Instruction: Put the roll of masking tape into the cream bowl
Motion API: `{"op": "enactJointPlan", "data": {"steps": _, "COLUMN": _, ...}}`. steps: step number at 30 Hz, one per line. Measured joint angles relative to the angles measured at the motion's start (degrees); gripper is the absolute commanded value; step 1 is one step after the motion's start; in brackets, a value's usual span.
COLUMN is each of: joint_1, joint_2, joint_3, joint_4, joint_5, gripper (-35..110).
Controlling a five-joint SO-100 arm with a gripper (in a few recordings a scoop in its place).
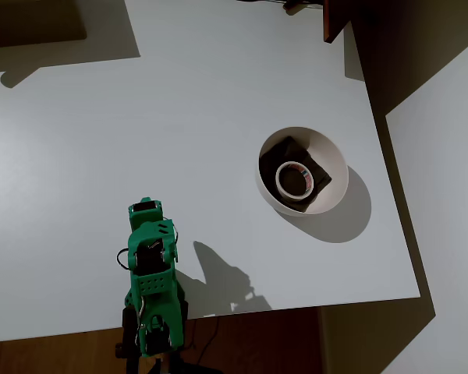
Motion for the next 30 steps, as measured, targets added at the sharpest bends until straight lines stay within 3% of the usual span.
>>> {"op": "enactJointPlan", "data": {"steps": 7, "joint_1": 0.00, "joint_2": 7.73, "joint_3": 10.46, "joint_4": 0.18, "joint_5": -0.70, "gripper": -8}}
{"op": "enactJointPlan", "data": {"steps": 24, "joint_1": 0.26, "joint_2": 8.26, "joint_3": 16.17, "joint_4": 4.48, "joint_5": 0.35, "gripper": -8}}
{"op": "enactJointPlan", "data": {"steps": 30, "joint_1": 0.62, "joint_2": 8.26, "joint_3": 16.17, "joint_4": 4.48, "joint_5": 0.35, "gripper": 3}}
